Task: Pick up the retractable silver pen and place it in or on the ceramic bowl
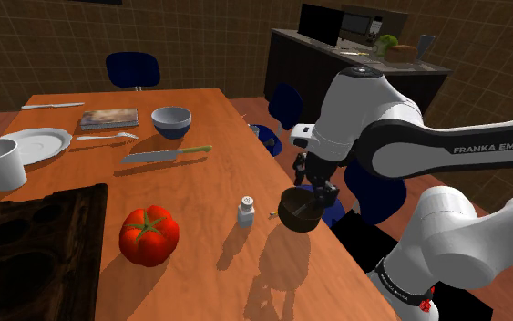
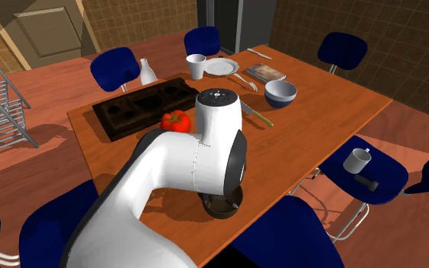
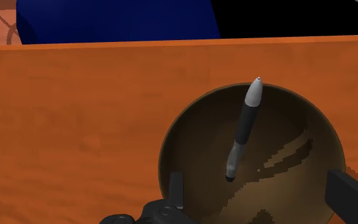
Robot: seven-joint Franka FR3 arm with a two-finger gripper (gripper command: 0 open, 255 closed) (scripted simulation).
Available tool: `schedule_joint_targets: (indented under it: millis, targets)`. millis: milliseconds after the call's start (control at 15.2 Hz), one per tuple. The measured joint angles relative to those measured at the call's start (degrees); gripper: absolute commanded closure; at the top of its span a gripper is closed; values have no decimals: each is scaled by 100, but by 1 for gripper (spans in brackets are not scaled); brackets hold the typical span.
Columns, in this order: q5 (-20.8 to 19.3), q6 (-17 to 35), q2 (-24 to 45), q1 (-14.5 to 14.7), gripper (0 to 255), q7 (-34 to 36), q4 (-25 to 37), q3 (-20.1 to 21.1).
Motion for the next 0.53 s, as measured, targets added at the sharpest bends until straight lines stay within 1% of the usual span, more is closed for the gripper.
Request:
schedule_joint_targets:
  millis: [132,264,330,528]
  targets:
    - [14,-279,-134,23,0,23,159,10]
    - [-16,-639,-148,0,0,-8,500,-29]
    - [-12,-733,-171,4,0,-1,570,-25]
    - [-13,-807,-186,5,0,-1,623,-26]
